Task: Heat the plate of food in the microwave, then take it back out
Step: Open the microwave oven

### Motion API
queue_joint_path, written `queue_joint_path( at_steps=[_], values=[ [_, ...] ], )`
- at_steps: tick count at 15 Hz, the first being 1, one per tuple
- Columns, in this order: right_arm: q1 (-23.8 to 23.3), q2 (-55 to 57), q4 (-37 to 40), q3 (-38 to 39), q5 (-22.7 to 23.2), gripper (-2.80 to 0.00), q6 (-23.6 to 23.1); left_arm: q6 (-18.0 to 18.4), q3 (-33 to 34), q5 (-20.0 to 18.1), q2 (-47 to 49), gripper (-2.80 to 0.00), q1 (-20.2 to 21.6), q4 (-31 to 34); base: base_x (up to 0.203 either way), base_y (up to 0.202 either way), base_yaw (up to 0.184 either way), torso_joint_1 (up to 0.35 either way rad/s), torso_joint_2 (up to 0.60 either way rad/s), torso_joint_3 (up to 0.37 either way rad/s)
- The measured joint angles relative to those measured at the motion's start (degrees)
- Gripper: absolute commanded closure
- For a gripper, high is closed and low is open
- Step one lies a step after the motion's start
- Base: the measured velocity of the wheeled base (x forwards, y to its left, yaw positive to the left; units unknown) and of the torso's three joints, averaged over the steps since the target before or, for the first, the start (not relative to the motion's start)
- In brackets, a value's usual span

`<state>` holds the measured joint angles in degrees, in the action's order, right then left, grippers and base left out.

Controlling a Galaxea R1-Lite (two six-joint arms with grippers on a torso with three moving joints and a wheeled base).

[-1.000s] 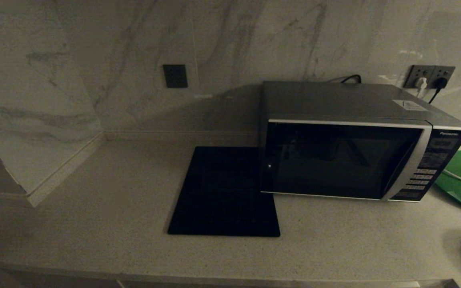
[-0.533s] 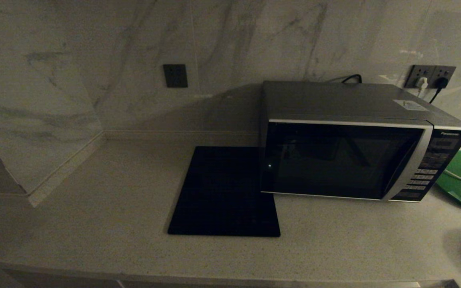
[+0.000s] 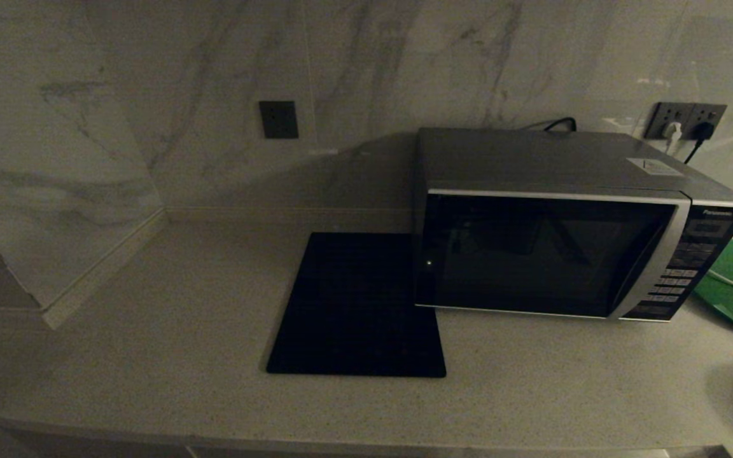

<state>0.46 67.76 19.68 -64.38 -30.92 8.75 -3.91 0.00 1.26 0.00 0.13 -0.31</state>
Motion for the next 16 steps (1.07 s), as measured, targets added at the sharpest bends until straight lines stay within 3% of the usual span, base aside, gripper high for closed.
queue_joint_path(
  at_steps=[4,9,12,13,16],
  values=[
    [0.87,-0.56,-0.33,1.22,-2.43,0.0,-6.04,0.0,0.0,-0.02,0.0,0.0,-0.02,-0.04,0.0,0.0,0.0,0.0,0.0,0.0],
    [4.35,-1.85,-0.79,4.11,-6.64,0.0,-6.61,0.0,0.0,0.0,0.0,0.0,-0.06,-0.07,0.0,0.0,0.0,0.0,0.0,0.0],
    [7.47,-1.14,-5.72,7.26,-10.93,0.0,-5.56,0.01,0.0,-0.02,0.0,0.0,0.0,-0.02,0.0,0.0,0.0,0.0,0.0,0.0],
    [8.77,-0.4,-8.23,9.02,-13.67,-2.8,-5.28,0.0,0.0,0.0,0.0,0.0,0.0,-0.02,0.0,0.0,0.0,0.0,0.0,0.0],
    [12.53,2.45,-14.15,11.76,-17.35,-2.8,-3.97,0.01,0.0,0.0,0.0,0.0,0.0,0.0,0.0,0.0,0.0,0.0,0.0,0.0]
  ],
)
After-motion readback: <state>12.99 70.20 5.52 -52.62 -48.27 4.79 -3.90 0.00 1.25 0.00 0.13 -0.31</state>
